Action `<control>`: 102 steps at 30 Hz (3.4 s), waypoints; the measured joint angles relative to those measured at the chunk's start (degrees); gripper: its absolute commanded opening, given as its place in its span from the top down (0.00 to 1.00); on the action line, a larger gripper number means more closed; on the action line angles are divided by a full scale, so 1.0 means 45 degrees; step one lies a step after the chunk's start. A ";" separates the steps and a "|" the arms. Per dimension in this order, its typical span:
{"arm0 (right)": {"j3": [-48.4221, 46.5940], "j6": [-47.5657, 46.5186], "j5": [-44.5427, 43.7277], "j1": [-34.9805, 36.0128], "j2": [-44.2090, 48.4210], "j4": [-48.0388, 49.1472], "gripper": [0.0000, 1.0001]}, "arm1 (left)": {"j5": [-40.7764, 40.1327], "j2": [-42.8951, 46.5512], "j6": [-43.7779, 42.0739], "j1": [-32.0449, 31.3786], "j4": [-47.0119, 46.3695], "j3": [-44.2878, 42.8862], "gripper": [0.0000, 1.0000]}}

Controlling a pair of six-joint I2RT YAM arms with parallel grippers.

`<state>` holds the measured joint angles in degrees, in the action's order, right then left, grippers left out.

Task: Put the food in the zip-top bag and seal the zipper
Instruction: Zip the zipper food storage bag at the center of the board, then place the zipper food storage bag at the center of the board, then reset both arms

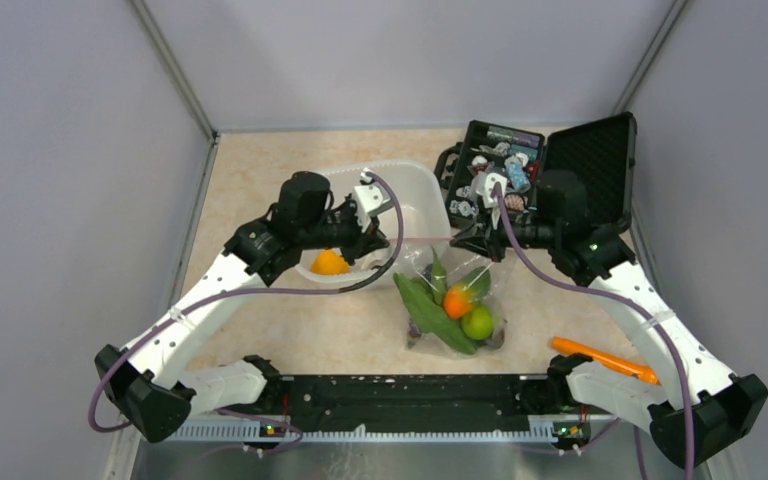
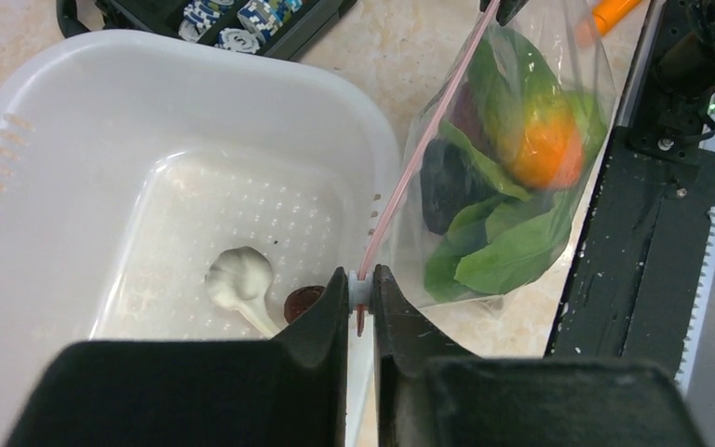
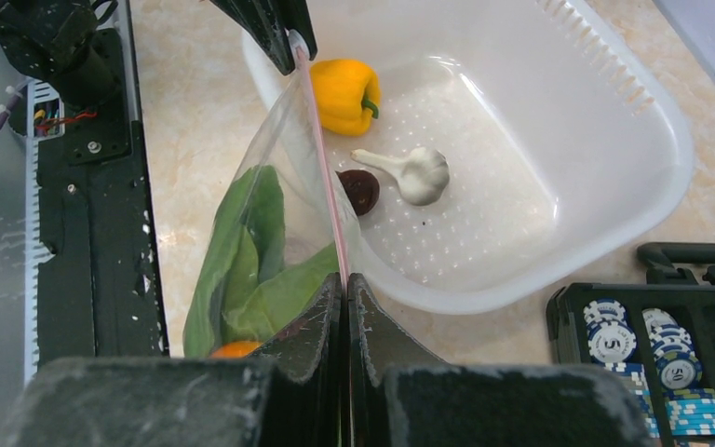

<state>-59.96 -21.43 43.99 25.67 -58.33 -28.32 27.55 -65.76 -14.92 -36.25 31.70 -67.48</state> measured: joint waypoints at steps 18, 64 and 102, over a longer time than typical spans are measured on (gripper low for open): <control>0.0738 0.0306 -0.2127 0.0005 0.0772 0.0656 1.00 | -0.2875 0.2419 0.1977 0.0748 -0.2079 0.1715 0.01; 0.2356 0.2433 -1.1040 0.0005 0.0933 0.3245 0.76 | -0.5984 0.2521 0.3963 0.0942 -0.4381 0.3050 0.01; 0.2200 0.9039 -0.7208 -0.6504 0.1919 0.3143 0.30 | -0.7592 0.2594 0.9296 0.9228 -0.2152 0.2744 0.01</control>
<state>-50.06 19.25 11.55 -3.60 -49.69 -14.17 -6.61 -54.08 26.92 5.28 22.02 -55.13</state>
